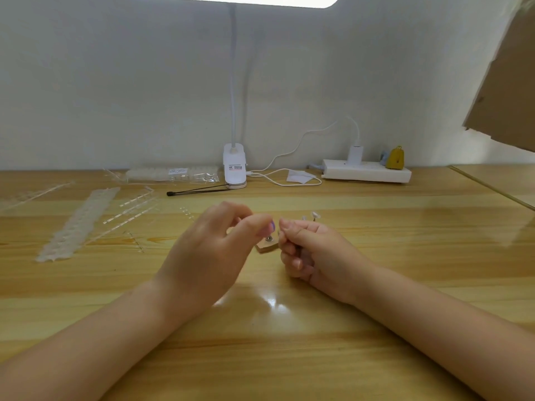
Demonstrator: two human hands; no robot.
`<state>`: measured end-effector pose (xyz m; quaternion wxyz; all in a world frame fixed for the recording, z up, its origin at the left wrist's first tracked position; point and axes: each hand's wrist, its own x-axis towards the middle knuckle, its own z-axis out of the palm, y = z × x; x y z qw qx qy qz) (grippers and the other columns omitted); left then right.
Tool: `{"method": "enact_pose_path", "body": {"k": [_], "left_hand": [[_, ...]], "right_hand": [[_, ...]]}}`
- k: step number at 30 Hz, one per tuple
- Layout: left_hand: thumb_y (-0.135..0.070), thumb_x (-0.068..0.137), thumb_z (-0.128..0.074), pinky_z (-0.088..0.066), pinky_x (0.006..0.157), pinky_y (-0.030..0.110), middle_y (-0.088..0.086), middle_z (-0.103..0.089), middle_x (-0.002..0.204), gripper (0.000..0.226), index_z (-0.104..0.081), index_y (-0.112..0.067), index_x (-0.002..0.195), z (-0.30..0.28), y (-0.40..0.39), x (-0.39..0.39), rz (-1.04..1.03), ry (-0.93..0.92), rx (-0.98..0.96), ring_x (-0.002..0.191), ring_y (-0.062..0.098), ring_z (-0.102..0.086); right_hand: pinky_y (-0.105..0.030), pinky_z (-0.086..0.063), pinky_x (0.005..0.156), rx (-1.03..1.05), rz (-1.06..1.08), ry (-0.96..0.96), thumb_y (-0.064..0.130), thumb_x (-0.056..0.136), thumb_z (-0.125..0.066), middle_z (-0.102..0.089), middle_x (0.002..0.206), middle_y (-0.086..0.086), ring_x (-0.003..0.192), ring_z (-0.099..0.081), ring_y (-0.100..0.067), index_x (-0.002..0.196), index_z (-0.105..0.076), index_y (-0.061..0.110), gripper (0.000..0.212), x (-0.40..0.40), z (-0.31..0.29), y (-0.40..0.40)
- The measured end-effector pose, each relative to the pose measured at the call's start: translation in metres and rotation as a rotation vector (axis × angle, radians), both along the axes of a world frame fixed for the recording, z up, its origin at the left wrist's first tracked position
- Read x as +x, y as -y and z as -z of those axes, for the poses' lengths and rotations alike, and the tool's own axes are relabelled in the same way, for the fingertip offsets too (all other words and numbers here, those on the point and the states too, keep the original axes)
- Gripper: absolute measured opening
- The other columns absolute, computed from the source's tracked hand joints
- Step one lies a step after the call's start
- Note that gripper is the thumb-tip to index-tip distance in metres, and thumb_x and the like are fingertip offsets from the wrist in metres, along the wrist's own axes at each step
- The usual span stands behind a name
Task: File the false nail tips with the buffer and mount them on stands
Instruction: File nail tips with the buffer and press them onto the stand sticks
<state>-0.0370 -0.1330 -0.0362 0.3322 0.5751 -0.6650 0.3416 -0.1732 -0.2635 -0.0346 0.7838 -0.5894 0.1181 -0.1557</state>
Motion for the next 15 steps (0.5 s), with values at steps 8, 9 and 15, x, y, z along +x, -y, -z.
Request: {"method": "enact_pose_path", "body": {"k": [8,9,15], "left_hand": [[-0.018,0.091,-0.054,-0.053,0.067,0.045,0.015,-0.060,0.093,0.025,-0.068,-0.005,0.108,-0.003,-0.001,-0.001,0.039,-0.145,0.123,0.077,0.030,-0.062],[-0.019,0.092,-0.053,-0.053,0.069,0.046,0.015,-0.060,0.094,0.027,-0.066,-0.004,0.109,-0.004,-0.002,-0.001,0.045,-0.171,0.112,0.078,0.029,-0.063],[-0.020,0.094,-0.055,-0.053,0.066,0.040,0.013,-0.060,0.094,0.020,-0.054,-0.016,0.113,-0.004,0.000,-0.015,0.084,-0.097,0.149,0.077,0.026,-0.062]], "right_hand": [[-0.022,-0.014,0.046,0.000,-0.008,-0.008,0.028,0.087,-0.054,-0.037,0.060,0.001,0.046,-0.035,-0.007,0.073,-0.050,0.011,0.023,0.000,-0.002,0.000],[-0.022,-0.014,0.045,-0.008,-0.009,-0.011,0.029,0.087,-0.055,-0.037,0.061,0.000,0.046,-0.035,-0.007,0.073,-0.051,0.011,0.022,0.000,-0.002,0.000],[-0.021,-0.016,0.045,0.004,-0.019,-0.007,0.025,0.090,-0.054,-0.041,0.057,0.003,0.045,-0.038,-0.006,0.071,-0.053,0.013,0.023,-0.001,-0.002,0.000]]}}
